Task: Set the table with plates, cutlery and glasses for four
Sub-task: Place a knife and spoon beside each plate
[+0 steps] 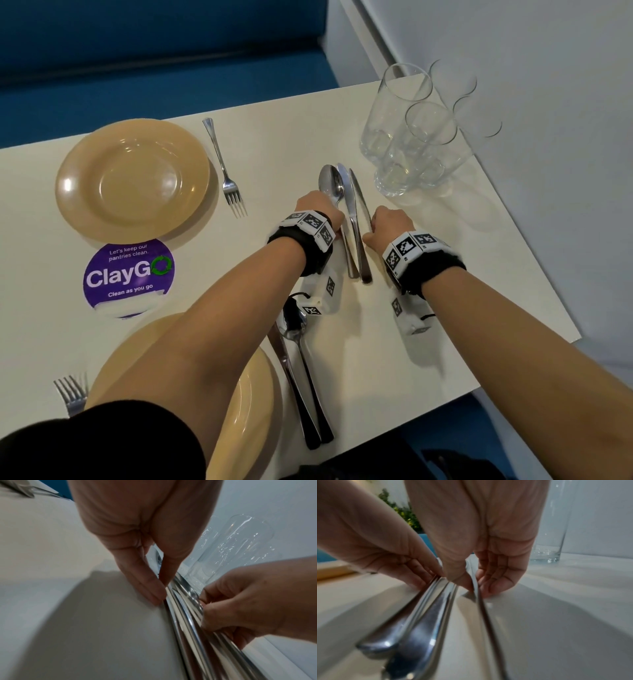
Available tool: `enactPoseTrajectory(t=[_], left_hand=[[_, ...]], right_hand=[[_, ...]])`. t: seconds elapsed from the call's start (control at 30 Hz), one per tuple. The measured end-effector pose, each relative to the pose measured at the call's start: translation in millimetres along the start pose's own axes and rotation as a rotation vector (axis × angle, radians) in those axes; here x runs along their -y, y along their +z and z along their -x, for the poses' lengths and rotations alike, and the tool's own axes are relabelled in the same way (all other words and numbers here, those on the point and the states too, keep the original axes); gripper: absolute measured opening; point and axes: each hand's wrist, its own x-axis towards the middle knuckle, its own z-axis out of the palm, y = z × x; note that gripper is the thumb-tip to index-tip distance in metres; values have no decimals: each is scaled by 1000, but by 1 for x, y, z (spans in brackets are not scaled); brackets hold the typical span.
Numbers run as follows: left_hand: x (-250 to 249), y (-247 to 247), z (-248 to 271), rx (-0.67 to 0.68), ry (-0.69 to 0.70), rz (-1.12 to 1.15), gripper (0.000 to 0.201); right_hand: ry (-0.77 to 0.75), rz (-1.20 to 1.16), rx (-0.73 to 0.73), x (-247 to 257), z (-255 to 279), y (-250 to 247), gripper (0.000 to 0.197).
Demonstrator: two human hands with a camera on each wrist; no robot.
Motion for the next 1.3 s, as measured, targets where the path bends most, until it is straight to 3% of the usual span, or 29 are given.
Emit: enactPoseTrajectory(t=[0.1, 0.2, 0.3, 0.4, 0.5, 0.57, 0.67, 0.77, 0.83, 0.9, 0.97, 1.1, 1.2, 1.3], left_hand=[[0, -1, 1, 11, 4, -9, 23], [1, -7, 3, 54, 3, 10, 27], [2, -16, 10, 108, 24, 128, 17], [7, -34, 22, 89, 32, 252, 27], [22, -59, 40, 47, 31, 551, 20], [39, -75, 53, 25, 35, 639, 25], [69, -100, 73, 39, 67, 706, 33], [105, -133, 84, -72, 85, 669, 31], [134, -160, 90, -175, 136, 534, 36], [165, -192, 97, -239, 163, 350, 38], [198, -227, 103, -263, 170, 241, 39], [255, -286, 109, -259, 134, 165, 42], [287, -313, 111, -202, 116, 229, 42], [311, -330, 113, -143, 61, 441, 31]], right_hand=[[70, -88, -25, -4, 3, -1, 25], [110, -250, -139, -7, 8, -6, 26], [64, -365, -251, 4, 18, -17, 26], [-25, -557, -285, 28, 24, -26, 23], [-84, -803, -241, 65, 29, -26, 20], [-90, -1026, -179, 95, 34, -23, 17], [-97, -1243, -109, 141, 44, -18, 13], [-130, -1305, -29, 184, 60, -4, 5], [-146, -1118, -83, 211, 72, 8, 14], [-177, -800, -244, 240, 86, 17, 22], [-329, -589, -356, 273, 102, 25, 19], [-725, -73, -312, 336, 122, 46, 31], [-827, 5, -340, 376, 130, 60, 21], [-831, 170, -244, 401, 130, 68, 24]])
